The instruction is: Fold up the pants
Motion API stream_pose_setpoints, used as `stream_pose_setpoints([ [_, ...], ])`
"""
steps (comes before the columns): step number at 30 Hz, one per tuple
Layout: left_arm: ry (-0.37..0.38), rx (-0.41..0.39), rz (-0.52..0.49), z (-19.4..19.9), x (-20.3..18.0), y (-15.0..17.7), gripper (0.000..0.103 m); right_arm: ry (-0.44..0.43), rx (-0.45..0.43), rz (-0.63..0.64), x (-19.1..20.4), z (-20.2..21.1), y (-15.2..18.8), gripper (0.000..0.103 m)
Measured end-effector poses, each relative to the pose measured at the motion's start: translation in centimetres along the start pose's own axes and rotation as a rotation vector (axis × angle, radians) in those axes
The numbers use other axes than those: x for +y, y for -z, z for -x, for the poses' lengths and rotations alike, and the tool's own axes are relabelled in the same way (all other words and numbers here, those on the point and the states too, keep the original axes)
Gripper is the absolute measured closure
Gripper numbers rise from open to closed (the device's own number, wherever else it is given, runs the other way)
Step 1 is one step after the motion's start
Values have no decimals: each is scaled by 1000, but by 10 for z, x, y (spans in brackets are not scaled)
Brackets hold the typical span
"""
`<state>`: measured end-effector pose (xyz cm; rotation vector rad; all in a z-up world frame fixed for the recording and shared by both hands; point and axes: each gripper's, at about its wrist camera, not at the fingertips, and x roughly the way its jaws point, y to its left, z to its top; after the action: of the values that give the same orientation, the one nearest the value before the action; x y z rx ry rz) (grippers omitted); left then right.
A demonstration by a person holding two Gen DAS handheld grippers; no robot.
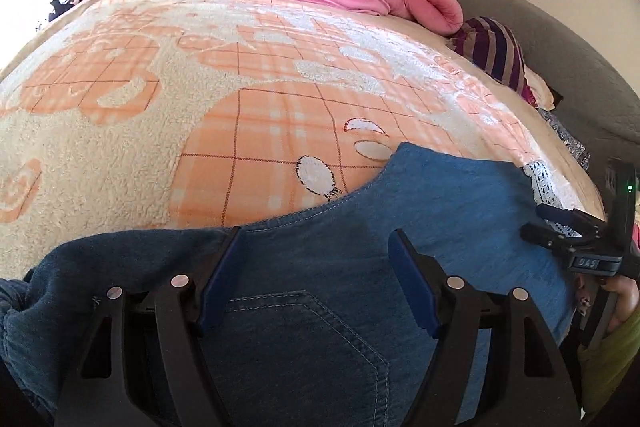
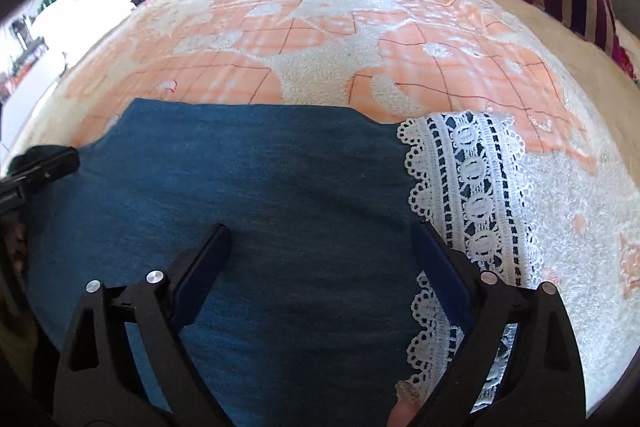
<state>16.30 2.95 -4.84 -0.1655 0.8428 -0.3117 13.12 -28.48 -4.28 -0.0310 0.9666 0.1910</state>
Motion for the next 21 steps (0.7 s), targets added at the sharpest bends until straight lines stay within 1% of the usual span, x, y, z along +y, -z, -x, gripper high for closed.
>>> stream_pose_setpoints([
  [2,-7,-24,10,11,4,2,28,2,-18,3,2,7,1,15],
  [4,-22,-43,-4,21,4,1,22,-12,-55,-13,-5,23,4,12],
  [6,-27,-64,-21,35,2,3,19,-30,-100,-24,-4,42,13,10],
  [8,-49,-78,-39,49,-5,7,11,-41,-134,-22,0,62,26,9],
  [11,-59,-84,-83,63,-17,19,10,-56,-152,0,9,79,43,9],
  [13,-82,-69,-111,68,-24,29,9,-56,-150,15,16,83,52,9],
  [15,-109,-26,-145,66,-29,41,8,-54,-149,29,21,84,56,9],
  [17,-160,36,-180,59,-31,53,8,-68,-143,37,26,83,59,9],
  [18,-180,48,-198,57,-31,58,8,-66,-134,41,27,81,60,9],
  [19,-218,61,-230,53,-30,64,8,-33,-106,42,26,76,61,9],
  [21,-237,55,-259,54,-30,72,7,37,-38,25,20,66,66,9],
])
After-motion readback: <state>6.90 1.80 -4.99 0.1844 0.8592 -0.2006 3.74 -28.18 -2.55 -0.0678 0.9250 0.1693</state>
